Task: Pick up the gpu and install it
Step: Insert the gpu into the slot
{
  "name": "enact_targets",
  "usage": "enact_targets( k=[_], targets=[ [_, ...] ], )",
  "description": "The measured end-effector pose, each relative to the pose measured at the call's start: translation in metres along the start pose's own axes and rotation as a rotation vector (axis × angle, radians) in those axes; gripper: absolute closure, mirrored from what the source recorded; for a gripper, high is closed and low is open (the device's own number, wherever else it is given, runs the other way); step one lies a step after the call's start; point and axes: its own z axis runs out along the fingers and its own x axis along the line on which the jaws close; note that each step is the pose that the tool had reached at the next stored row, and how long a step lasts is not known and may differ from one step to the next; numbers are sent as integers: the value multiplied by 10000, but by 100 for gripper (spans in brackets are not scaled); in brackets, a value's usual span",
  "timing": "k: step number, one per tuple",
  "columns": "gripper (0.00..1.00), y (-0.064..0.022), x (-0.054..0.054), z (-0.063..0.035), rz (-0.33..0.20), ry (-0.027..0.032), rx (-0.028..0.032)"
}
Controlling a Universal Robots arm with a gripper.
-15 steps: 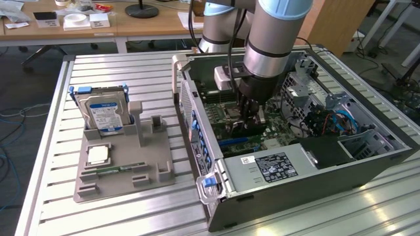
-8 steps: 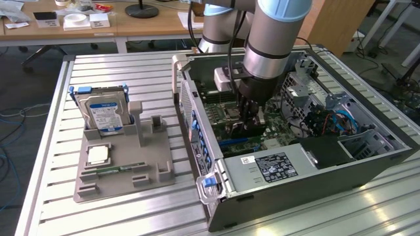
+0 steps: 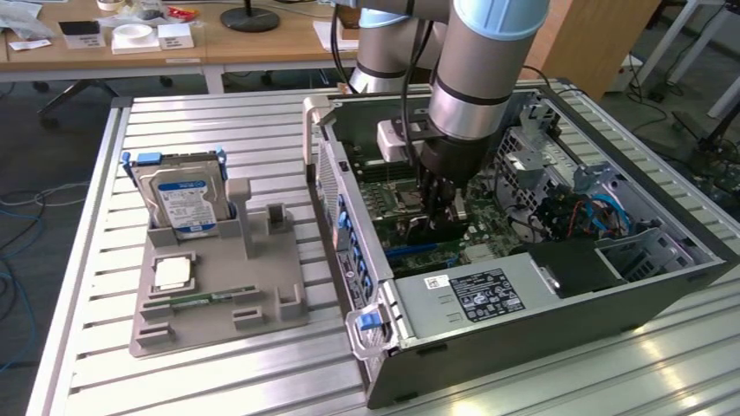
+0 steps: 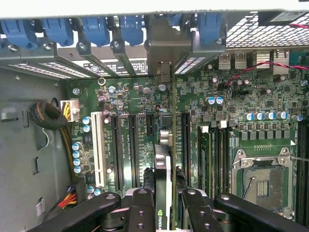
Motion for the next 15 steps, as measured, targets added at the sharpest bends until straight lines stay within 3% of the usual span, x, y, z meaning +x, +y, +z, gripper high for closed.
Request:
enact_targets(
  k=[15],
  targets=[
    [73,-4,1,55,-1,-4,0]
  ],
)
